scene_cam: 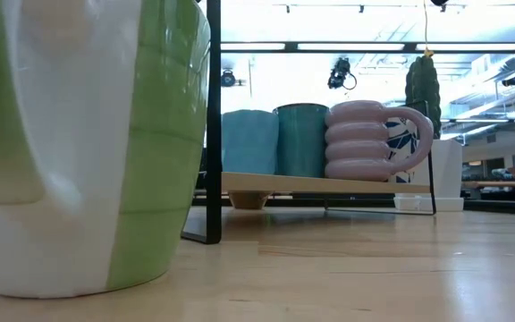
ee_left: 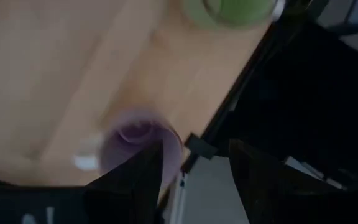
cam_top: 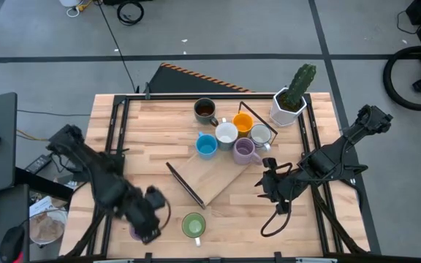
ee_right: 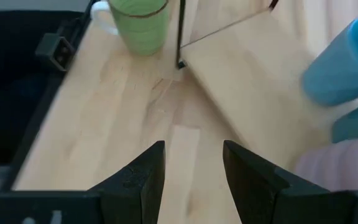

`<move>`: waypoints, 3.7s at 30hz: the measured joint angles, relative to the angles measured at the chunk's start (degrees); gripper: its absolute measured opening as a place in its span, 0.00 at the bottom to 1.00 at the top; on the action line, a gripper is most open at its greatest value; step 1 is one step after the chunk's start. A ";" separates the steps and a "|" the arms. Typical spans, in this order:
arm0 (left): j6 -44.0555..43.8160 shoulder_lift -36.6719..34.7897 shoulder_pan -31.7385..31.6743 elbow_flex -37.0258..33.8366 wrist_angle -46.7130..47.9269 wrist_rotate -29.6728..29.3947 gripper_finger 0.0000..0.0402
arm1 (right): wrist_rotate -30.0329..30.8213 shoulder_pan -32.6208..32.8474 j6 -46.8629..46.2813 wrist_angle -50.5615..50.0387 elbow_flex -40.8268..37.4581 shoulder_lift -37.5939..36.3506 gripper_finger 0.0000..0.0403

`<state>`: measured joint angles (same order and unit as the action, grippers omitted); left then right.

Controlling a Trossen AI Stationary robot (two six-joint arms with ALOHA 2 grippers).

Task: Place coffee mugs
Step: Put the purple mug on the shelf

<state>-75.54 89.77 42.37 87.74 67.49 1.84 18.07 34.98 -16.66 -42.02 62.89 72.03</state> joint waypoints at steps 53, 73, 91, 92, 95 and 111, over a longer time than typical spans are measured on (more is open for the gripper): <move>-7.27 17.36 10.72 11.26 13.03 2.48 0.35 | -10.55 -19.80 27.11 12.78 0.00 0.00 0.42; -2.53 19.04 17.50 11.23 17.07 -9.41 0.59 | -10.96 -19.80 26.73 12.30 0.00 0.00 0.42; 8.89 27.09 18.98 11.21 16.01 -10.82 0.47 | -11.99 -19.80 26.90 12.36 -0.01 0.02 0.42; 8.86 27.28 18.91 11.20 15.98 -10.82 0.45 | -11.99 -19.80 26.90 12.38 0.00 0.00 0.42; 8.80 27.99 18.82 11.20 15.51 -10.83 0.39 | -11.99 -19.80 26.90 12.39 0.00 0.00 0.42; 10.37 28.61 16.58 11.20 13.31 -10.83 0.05 | -12.01 -19.80 27.39 12.41 0.00 0.00 0.42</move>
<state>-65.17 118.39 58.95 98.95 80.81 -8.99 6.07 15.18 10.72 -29.61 62.89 72.03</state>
